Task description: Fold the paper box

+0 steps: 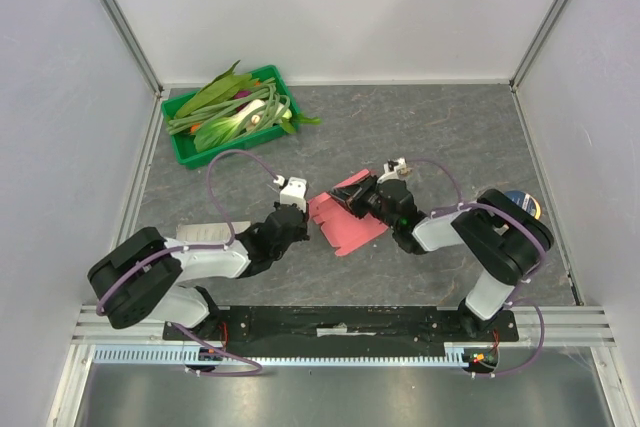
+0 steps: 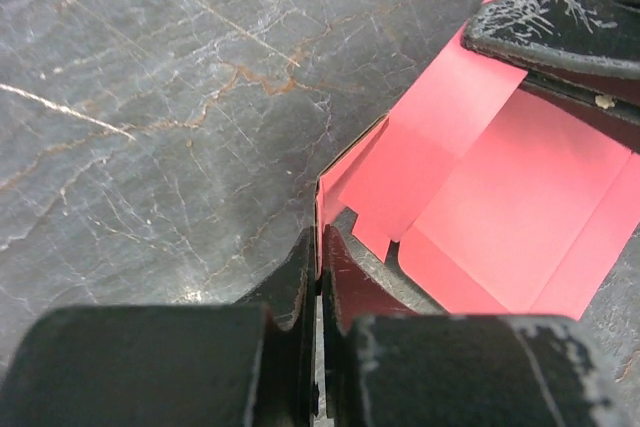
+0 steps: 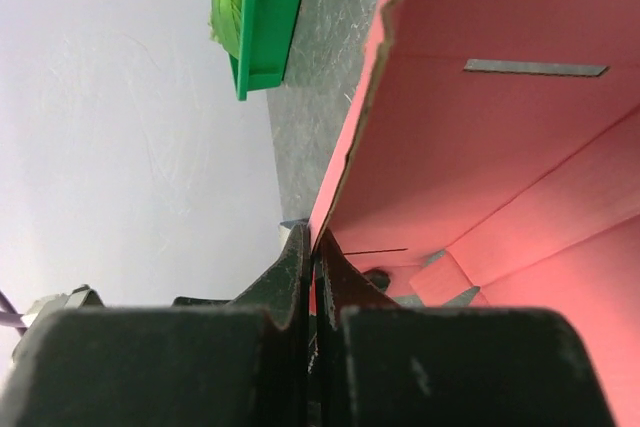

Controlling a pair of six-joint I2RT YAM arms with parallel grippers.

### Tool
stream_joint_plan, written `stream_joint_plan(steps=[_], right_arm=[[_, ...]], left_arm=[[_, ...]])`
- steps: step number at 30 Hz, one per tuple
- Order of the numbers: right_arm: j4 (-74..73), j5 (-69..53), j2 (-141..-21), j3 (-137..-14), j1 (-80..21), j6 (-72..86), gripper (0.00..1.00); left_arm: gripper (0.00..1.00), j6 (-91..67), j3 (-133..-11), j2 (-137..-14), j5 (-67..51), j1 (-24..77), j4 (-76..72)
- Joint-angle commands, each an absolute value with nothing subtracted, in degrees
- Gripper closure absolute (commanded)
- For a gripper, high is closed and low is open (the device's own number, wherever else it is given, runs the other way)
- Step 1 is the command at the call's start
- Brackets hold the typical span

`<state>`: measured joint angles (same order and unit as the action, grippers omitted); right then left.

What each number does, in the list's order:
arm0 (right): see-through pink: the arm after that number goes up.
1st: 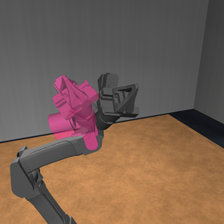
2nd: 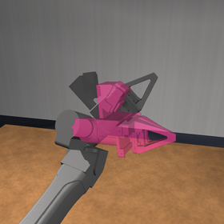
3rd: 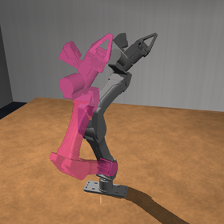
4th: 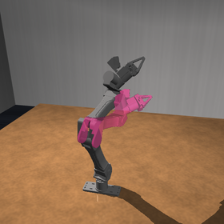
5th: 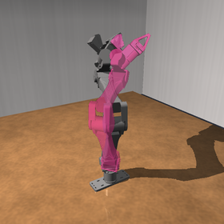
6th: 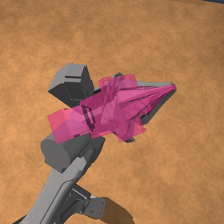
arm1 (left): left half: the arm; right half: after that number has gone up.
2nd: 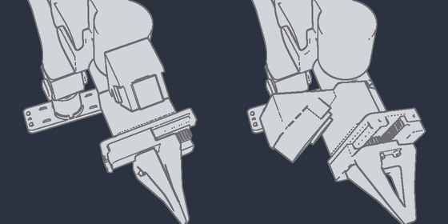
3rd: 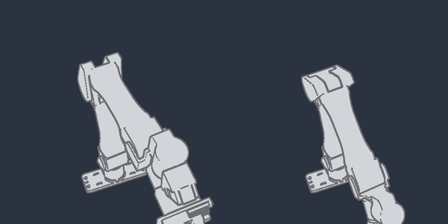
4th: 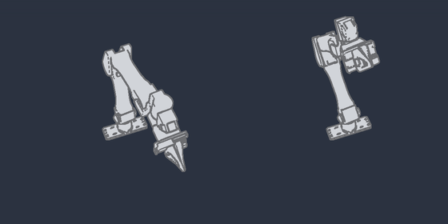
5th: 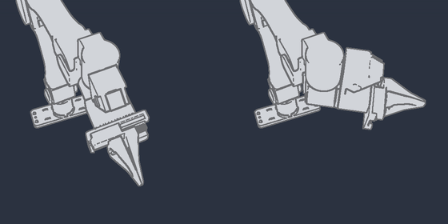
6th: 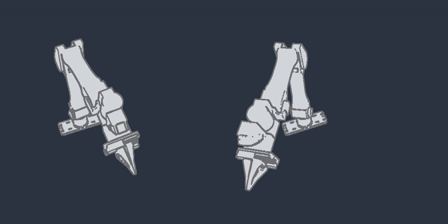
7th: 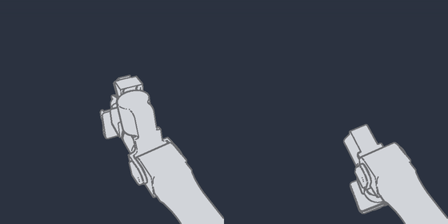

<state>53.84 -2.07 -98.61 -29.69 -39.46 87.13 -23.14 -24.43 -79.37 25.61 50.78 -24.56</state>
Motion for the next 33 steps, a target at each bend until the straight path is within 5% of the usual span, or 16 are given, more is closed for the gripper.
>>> stream_joint_plan(steps=[1, 10, 16, 33], right_arm=[[37.2, -5.0, -95.4, -33.2, -37.8, 75.3, 1.0], [27.3, -8.0, -96.8, -39.8, -36.3, 65.3, 1.0], [41.2, -13.1, -100.5, -38.7, -36.6, 69.3, 0.83], [55.2, -18.0, -102.7, -34.9, -31.8, 80.8, 0.62]], left_arm=[[0.98, -13.4, -23.6, -75.8, 29.6, 50.3, -32.9], [0.98, -8.3, -21.1, -77.2, 26.2, 50.3, -37.5], [0.98, -9.5, -21.6, -79.3, 23.9, 50.4, -39.5], [0.98, -5.6, -17.0, -82.7, 21.9, 50.4, -47.9]])
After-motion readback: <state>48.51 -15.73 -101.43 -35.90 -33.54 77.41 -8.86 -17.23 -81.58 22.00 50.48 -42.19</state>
